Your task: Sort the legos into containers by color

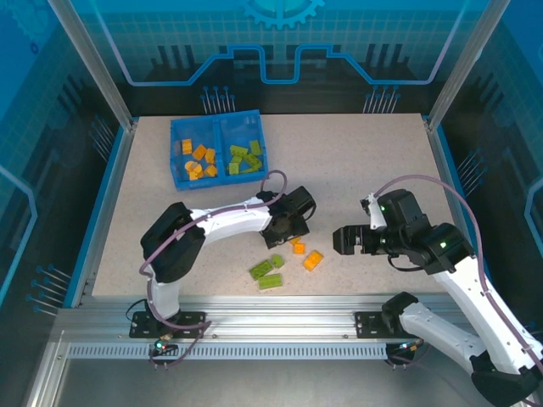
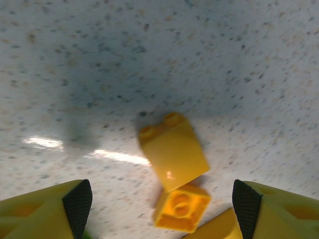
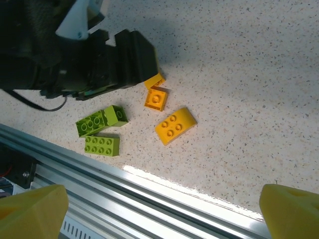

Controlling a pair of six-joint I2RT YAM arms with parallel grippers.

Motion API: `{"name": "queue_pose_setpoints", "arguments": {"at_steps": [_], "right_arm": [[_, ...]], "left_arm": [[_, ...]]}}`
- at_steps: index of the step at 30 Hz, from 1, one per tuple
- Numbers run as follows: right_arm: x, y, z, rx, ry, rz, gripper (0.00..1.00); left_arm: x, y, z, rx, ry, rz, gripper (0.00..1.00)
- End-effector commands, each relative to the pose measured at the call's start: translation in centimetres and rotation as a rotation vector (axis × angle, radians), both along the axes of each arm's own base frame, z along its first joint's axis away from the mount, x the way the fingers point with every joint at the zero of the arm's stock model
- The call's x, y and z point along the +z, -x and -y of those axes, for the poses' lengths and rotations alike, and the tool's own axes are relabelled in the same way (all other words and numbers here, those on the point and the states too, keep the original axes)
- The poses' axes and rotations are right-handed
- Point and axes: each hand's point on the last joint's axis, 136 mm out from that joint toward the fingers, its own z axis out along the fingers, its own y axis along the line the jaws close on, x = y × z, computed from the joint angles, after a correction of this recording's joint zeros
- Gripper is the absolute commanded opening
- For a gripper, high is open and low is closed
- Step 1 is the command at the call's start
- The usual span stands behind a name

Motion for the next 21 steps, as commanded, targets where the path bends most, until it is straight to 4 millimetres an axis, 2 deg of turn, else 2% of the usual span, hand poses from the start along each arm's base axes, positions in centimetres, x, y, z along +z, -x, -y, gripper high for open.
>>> {"name": "queue_pose_setpoints", "arguments": {"at_steps": [1, 6, 9, 12, 21], "right_arm": [[-0.7, 0.7, 0.3, -0.010, -0.007, -0.040, 1.00], [-0.9, 1.3, 0.4, 0.003, -0.009, -0.060, 1.00], [-0.9, 1.6, 0.5, 0.004, -0.008, -0.061, 1.00], [-0.8, 1.9, 0.6, 0.001, -0.014, -0.063, 1.00], [-1.7, 2.5, -0.2, 0.044, -0.033, -0.123, 1.00]], "left_arm": [[-0.8, 0.3, 1.0, 0.107, 0.027, -0.066, 0.79], [-2.6, 1.0, -0.2, 0.179, -0.037, -0.120, 0.73], [-3.1, 0.6, 0.5, 0.152, -0.020, -0.113, 0.65], [-3.6, 0.5, 0.4, 0.140, -0.041, -0.118, 0.56], [-4.6, 2.1, -2.9, 0.144, -0.116, -0.143, 0.36]]}}
